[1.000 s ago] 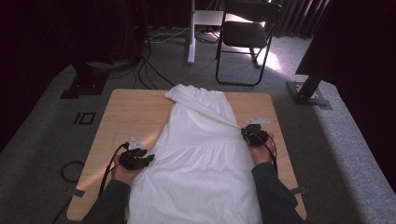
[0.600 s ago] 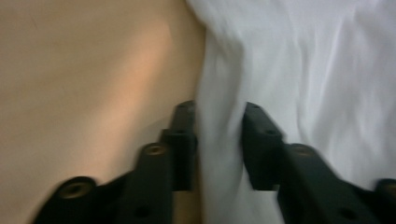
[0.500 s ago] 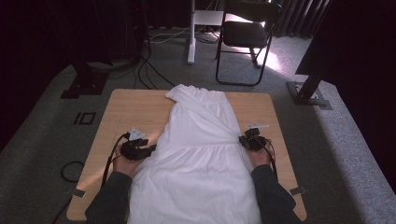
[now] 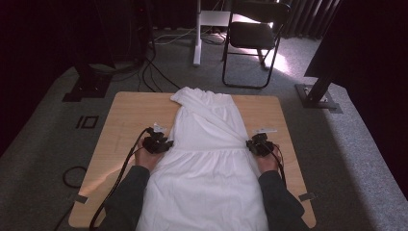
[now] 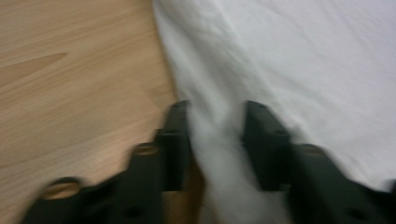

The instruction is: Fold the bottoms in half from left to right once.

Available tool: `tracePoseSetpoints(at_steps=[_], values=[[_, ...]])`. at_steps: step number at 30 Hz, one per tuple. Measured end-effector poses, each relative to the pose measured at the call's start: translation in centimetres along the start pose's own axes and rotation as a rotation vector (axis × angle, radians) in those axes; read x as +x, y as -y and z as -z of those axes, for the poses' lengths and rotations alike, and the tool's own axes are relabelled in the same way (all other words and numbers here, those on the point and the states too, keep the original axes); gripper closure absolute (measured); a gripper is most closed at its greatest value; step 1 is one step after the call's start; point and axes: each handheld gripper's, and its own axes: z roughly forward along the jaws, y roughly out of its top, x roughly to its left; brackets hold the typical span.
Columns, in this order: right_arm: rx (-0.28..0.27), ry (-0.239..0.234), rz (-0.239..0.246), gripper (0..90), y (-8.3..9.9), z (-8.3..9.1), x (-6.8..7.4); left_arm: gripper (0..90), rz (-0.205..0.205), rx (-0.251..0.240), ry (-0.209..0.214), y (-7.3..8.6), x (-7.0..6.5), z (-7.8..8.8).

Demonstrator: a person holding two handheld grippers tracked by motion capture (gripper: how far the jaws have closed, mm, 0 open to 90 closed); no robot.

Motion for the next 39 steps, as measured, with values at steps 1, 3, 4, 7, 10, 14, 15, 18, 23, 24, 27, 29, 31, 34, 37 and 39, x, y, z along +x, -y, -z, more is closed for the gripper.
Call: tracePoseSetpoints(at_steps=[1,3,4,7,10,14,15,18,23,24,27,29,31,34,37,39], values=[[-0.001,0.001,-0.002,85.0,0.1,0.0,0.1,78.3,-0.025,0.004,-0.005,0.1,-0.2,0.1],[-0.005,0.0,0.006,86.2,0.3,0.2,0.4,84.8,-0.053,0.004,-0.02,0.4,-0.7,0.4],[-0.004,0.0,0.007,86.5,0.5,0.3,0.6,86.2,-0.055,0.0,-0.023,0.7,-0.8,0.6],[0.001,-0.009,0.027,87.2,1.2,1.1,1.2,87.1,-0.053,-0.009,-0.014,1.9,-1.0,1.7],[0.005,-0.023,0.046,87.7,2.6,2.4,2.1,87.2,-0.062,-0.014,-0.003,3.5,-1.6,3.1],[-0.002,-0.064,0.031,87.9,5.1,4.5,3.1,87.2,-0.086,-0.016,0.022,5.9,-2.9,5.1],[-0.001,-0.073,0.033,87.9,5.7,5.1,3.3,87.2,-0.091,-0.02,0.03,6.6,-3.4,5.6],[0.01,-0.105,0.018,87.9,7.6,6.9,4.0,87.0,-0.114,-0.012,0.047,8.3,-4.7,7.3],[0.045,-0.135,0.039,83.9,9.2,8.7,5.0,84.5,-0.176,-0.007,0.014,9.6,-6.2,8.4],[0.037,-0.104,0.057,69.8,9.2,8.8,5.1,82.1,-0.177,-0.009,0.012,9.5,-6.2,8.4],[-0.046,-0.087,0.082,56.1,7.9,8.9,5.2,69.8,-0.142,-0.014,0.015,9.3,-5.7,8.3],[-0.076,-0.093,0.113,52.9,6.4,8.9,5.5,61.1,-0.118,-0.043,0.018,9.0,-5.3,8.5],[-0.098,-0.107,0.154,51.5,4.5,8.5,6.2,57.7,-0.095,-0.08,0.017,8.5,-4.9,8.9],[-0.115,-0.16,0.228,52.2,1.3,6.9,7.8,56.7,-0.092,-0.111,0.041,7.7,-4.7,8.9],[-0.116,-0.227,0.29,61.5,-1.0,4.9,9.3,65.4,-0.104,-0.116,0.084,7.4,-4.9,8.1],[-0.11,-0.254,0.304,65.7,-2.4,3.3,10.5,70.0,-0.124,-0.108,0.101,7.4,-5.3,7.5]])
